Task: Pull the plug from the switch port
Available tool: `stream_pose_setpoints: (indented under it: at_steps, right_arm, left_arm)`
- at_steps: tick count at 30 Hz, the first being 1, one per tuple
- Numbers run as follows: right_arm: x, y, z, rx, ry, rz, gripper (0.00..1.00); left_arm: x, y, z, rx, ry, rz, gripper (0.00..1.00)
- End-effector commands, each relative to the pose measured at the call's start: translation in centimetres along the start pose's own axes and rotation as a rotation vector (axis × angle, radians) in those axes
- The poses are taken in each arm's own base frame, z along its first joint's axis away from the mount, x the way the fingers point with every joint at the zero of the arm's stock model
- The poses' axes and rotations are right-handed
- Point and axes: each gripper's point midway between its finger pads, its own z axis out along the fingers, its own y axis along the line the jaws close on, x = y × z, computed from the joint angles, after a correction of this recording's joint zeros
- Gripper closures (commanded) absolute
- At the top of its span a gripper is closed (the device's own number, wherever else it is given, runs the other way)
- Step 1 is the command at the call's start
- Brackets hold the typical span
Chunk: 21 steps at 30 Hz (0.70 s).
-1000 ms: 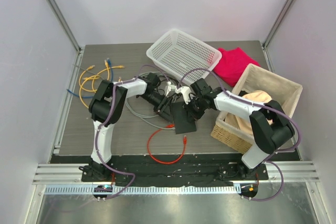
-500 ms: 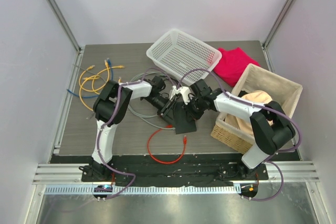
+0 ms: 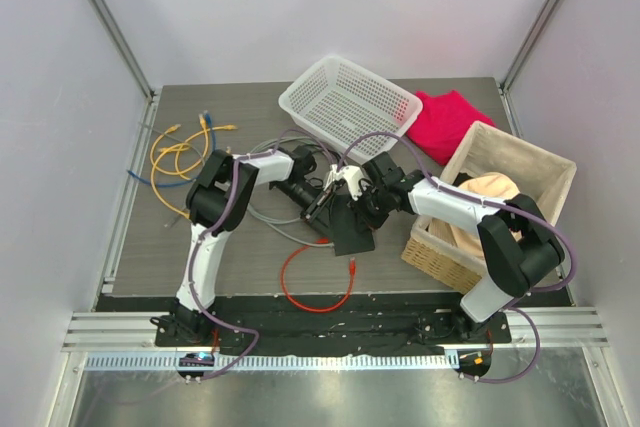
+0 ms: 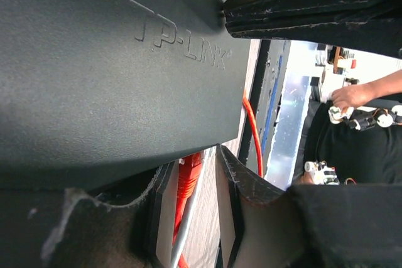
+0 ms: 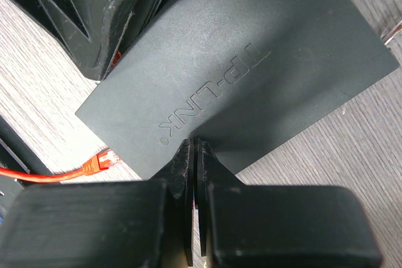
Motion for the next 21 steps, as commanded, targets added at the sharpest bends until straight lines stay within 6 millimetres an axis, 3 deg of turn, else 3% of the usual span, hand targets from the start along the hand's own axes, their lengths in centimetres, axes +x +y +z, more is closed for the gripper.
stream_pose_setpoints:
  at_steps: [1,11,21]
  right_arm:
    - [2.8,-0.7,0.7,0.038,0.099,-0.001,0.99]
    - [2.4,-0.7,0.8,0.04,0.093,-0.006,0.99]
    - [2.8,-0.6,0.9,0.04,0.099,-0.01,0.99]
  left_arm:
    - [1.7,2.1,0.9,-0.025,0.075,0.013,0.68]
    - [1.3,1.9,0.6,0.007,0.084,0.029,1.0]
    - [-0.6,1.8,-0.6,-0.042,0.114,0.078,1.0]
